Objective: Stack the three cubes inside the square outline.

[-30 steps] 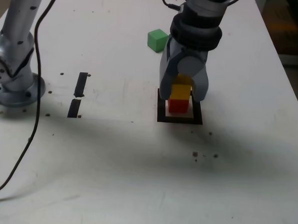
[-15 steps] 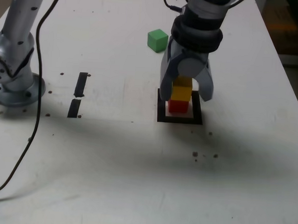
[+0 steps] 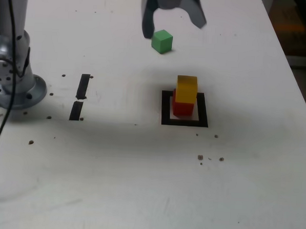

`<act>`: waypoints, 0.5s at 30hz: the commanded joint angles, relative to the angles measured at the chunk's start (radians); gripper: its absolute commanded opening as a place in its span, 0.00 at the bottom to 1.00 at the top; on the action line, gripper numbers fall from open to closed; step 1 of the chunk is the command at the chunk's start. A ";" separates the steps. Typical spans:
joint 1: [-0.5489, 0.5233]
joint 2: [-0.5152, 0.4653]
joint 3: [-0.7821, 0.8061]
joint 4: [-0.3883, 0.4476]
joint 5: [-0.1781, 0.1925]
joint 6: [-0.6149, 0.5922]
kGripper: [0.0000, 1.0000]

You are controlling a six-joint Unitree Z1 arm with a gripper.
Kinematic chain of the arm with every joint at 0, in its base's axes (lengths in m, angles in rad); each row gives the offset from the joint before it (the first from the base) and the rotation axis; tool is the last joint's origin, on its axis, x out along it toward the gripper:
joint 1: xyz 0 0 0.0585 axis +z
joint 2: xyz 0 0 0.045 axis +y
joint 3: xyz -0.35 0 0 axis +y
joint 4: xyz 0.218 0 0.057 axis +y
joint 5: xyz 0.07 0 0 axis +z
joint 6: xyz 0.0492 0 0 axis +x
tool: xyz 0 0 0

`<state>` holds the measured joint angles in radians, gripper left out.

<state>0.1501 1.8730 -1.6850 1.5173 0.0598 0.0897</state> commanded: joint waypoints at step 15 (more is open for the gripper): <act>0.340 0.174 0.076 -0.195 -0.025 0.014 0.98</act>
<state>0.4829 2.0409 -1.6133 1.3290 0.0361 0.1018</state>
